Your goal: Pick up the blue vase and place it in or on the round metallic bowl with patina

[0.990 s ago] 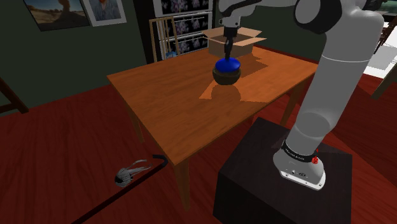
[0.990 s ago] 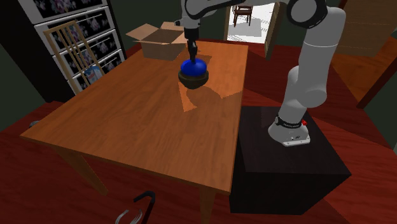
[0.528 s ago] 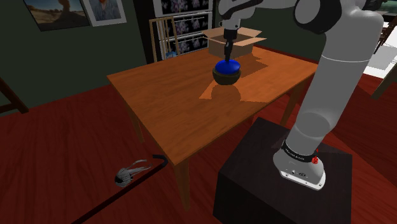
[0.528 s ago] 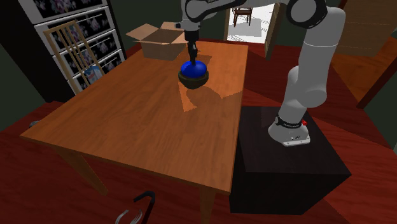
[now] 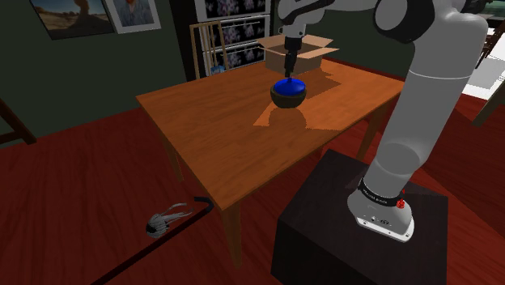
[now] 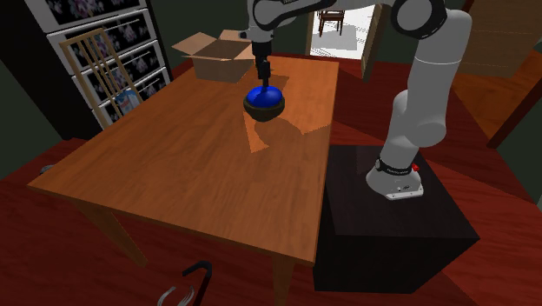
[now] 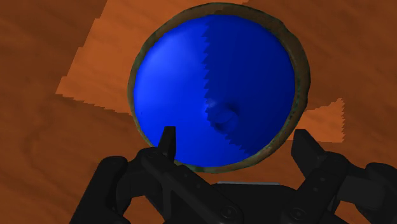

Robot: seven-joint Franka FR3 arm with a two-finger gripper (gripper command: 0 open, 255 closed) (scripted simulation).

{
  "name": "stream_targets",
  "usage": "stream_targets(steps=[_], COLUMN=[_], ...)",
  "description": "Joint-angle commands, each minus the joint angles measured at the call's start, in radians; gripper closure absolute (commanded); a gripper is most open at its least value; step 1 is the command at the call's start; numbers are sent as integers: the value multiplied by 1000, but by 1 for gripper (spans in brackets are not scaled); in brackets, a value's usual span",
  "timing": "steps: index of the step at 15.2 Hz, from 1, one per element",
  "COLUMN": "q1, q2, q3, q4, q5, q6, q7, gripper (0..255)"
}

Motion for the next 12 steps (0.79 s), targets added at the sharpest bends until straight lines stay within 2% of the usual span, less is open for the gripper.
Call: stream_targets(steps=[1, 4, 12], q1=[-1, -6, -6], q2=[-1, 3, 3], q3=[-1, -4, -4], q4=[32, 131, 131], q5=[-1, -1, -1], q6=[-33, -128, -128], q7=[1, 2, 2], gripper=[0, 0, 0])
